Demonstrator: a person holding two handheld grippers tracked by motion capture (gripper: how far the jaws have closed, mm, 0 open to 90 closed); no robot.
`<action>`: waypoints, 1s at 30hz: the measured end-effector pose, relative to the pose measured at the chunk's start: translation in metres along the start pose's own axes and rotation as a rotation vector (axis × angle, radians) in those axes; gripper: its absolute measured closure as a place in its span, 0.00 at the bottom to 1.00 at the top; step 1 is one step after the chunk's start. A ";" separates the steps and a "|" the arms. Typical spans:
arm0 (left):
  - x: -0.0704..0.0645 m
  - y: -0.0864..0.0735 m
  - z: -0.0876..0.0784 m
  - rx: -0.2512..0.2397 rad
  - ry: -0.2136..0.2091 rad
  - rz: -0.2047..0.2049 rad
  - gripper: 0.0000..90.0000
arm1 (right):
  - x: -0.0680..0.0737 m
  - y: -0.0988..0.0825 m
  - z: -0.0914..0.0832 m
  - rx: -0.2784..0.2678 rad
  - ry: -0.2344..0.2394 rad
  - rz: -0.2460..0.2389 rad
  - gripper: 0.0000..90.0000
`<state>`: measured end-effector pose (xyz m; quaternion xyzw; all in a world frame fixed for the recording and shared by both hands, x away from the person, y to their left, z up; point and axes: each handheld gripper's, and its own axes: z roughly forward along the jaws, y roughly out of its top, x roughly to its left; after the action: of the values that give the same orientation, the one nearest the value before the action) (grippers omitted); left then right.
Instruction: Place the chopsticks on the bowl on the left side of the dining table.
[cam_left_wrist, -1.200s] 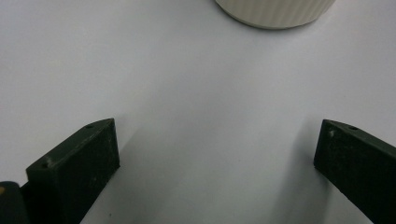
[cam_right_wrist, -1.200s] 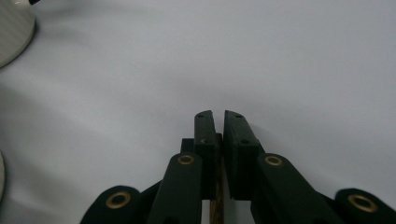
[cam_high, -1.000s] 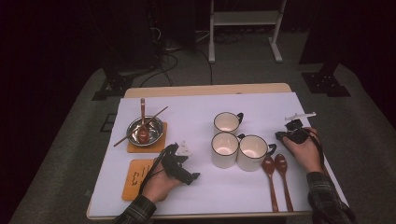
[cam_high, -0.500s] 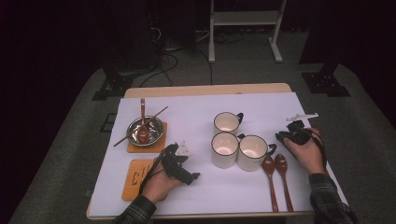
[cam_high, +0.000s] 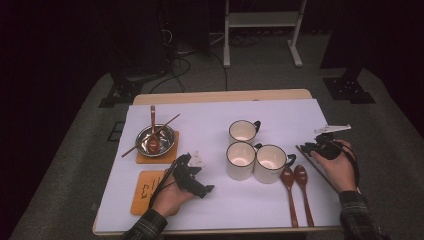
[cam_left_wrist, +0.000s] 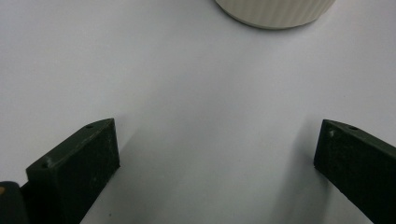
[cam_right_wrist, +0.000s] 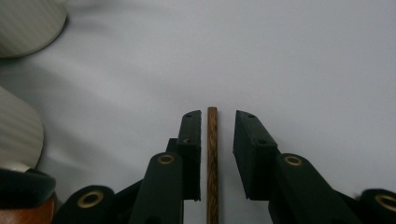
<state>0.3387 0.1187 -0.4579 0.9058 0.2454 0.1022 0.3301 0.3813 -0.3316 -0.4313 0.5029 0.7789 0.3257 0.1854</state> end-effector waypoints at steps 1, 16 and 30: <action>0.000 0.000 0.000 0.000 0.000 0.000 0.00 | 0.000 -0.001 -0.001 0.000 -0.001 -0.004 0.79; 0.000 0.000 0.000 0.000 0.000 0.000 0.00 | 0.001 -0.018 -0.020 -0.006 -0.007 -0.012 0.79; 0.000 0.000 0.000 0.000 0.001 0.001 0.00 | 0.003 -0.041 -0.040 -0.001 -0.019 -0.015 0.79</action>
<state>0.3387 0.1187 -0.4579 0.9058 0.2453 0.1026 0.3299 0.3281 -0.3529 -0.4305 0.4998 0.7809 0.3198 0.1953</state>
